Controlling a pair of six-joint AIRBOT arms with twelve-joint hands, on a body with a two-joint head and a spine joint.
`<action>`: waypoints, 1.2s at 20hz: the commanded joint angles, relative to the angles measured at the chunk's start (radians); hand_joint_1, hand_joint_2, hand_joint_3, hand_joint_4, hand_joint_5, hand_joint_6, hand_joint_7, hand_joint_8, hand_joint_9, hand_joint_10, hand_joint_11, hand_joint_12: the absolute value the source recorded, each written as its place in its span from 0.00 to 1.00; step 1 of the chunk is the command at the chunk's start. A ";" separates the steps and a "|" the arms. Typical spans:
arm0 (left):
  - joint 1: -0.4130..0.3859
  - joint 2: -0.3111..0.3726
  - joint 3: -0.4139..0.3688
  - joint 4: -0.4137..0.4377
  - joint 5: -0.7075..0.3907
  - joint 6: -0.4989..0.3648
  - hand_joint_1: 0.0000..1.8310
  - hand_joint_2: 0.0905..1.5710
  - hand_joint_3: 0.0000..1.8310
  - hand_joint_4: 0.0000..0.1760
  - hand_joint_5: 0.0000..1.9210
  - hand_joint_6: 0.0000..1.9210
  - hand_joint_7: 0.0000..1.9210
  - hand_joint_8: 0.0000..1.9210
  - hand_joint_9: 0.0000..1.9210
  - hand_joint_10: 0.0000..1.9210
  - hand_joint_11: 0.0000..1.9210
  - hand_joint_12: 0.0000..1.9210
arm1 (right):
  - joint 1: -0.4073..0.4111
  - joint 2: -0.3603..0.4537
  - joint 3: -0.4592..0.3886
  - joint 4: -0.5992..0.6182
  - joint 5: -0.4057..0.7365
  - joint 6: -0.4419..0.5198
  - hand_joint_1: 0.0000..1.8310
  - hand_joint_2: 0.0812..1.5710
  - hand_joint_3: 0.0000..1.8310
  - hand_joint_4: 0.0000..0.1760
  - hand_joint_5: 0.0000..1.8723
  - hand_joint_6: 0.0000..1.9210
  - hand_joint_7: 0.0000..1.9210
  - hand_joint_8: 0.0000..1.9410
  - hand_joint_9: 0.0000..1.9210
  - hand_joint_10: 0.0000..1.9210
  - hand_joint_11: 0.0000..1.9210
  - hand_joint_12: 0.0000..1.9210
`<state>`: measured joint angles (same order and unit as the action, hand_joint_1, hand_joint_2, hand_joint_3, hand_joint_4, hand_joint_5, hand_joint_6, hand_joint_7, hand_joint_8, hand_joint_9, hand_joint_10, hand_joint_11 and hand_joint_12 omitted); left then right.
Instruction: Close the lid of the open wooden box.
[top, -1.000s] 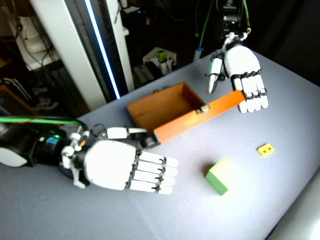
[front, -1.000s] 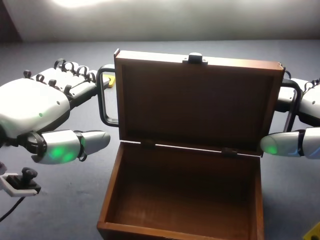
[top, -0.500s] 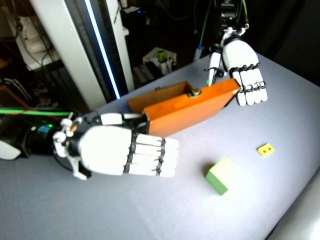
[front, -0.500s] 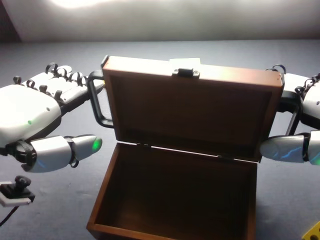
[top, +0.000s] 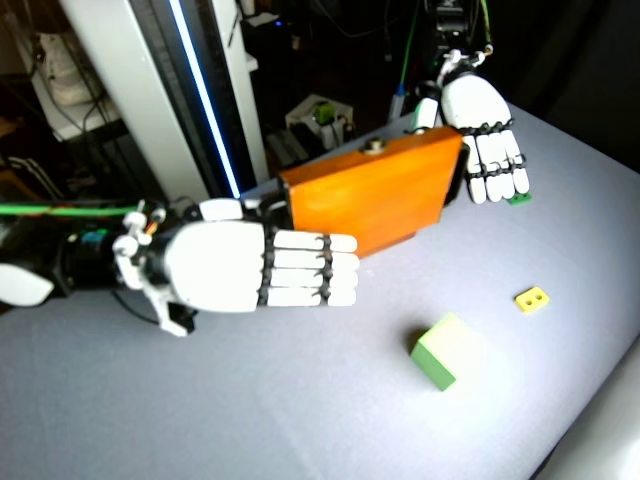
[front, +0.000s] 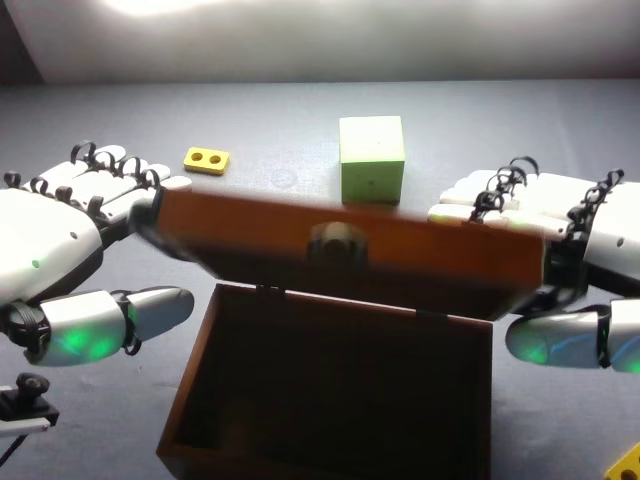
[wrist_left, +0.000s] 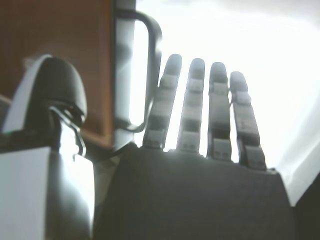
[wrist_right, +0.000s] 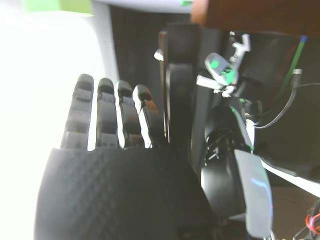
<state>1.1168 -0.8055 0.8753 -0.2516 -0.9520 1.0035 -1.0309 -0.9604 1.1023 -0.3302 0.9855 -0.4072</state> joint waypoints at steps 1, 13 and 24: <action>-0.001 0.005 -0.004 0.000 -0.130 -0.008 0.00 0.81 0.00 0.00 0.05 0.00 0.03 0.00 0.02 0.00 0.00 0.00 | 0.001 -0.004 -0.005 0.026 0.120 0.009 0.00 0.81 0.00 0.00 0.01 0.00 0.00 0.00 0.00 0.00 0.00 0.00; 0.090 0.014 -0.037 -0.027 -0.181 -0.037 0.00 0.83 0.00 0.00 0.03 0.00 0.02 0.00 0.01 0.00 0.00 0.00 | -0.057 -0.015 -0.030 0.019 0.110 0.019 0.02 0.81 0.00 0.04 0.00 0.00 0.00 0.00 0.00 0.00 0.00 0.00; 0.132 0.003 -0.046 -0.036 -0.196 -0.051 0.00 0.82 0.00 0.00 0.02 0.00 0.00 0.00 0.00 0.00 0.00 0.00 | -0.100 -0.056 -0.026 0.112 0.111 0.017 0.18 0.76 0.00 0.16 0.01 0.00 0.00 0.00 0.00 0.00 0.00 0.00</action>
<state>1.2560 -0.7994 0.8330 -0.2935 -1.0264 0.9596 -1.1374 -1.0103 1.0779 -0.2276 1.0061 -0.3969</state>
